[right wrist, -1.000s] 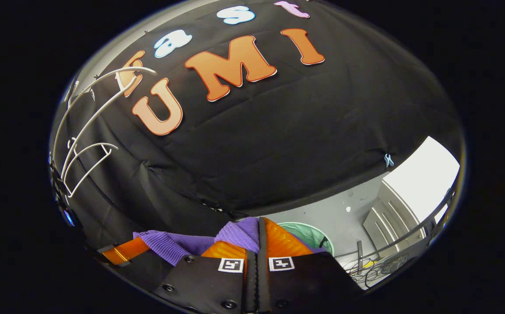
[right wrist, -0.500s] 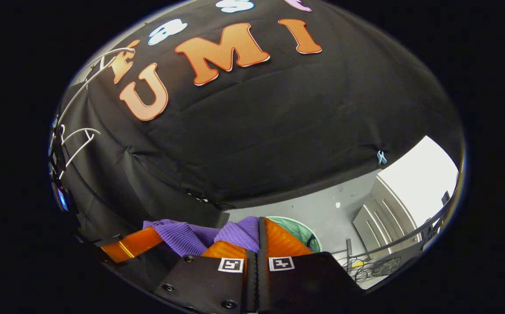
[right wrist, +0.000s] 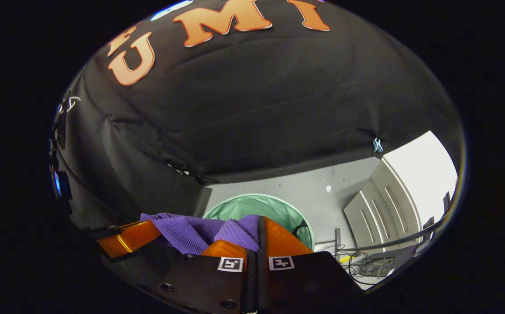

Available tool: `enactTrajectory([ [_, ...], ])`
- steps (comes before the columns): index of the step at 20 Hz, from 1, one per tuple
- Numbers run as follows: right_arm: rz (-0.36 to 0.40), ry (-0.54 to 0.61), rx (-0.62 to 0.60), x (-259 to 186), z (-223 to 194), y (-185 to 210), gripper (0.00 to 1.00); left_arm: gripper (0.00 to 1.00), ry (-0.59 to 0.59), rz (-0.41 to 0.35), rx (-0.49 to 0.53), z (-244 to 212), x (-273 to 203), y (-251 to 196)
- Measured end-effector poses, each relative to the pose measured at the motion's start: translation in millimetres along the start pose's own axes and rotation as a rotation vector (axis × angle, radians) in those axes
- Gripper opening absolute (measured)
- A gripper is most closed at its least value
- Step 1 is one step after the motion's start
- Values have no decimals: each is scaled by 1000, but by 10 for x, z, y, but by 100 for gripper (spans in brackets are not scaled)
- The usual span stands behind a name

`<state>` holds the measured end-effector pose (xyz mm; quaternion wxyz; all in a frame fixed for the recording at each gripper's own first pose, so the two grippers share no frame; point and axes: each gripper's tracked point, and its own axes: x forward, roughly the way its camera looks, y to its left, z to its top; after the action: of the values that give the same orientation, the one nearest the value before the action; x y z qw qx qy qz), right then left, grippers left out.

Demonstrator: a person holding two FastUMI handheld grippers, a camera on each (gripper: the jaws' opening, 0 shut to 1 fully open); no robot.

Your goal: Grasp the clothes on the hanger with both hands and then place them into the laundry hamper below.

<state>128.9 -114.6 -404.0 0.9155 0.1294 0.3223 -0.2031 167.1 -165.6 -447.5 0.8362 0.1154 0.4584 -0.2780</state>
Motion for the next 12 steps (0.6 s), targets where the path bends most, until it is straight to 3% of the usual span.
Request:
enactTrajectory([
  [7,-53,134,10,741,-532,-187,8,0,174,79,1,-604,519,209],
  [12,-110,260,-23,884,-862,-394,8,0,344,116,-17,-973,655,346],
])
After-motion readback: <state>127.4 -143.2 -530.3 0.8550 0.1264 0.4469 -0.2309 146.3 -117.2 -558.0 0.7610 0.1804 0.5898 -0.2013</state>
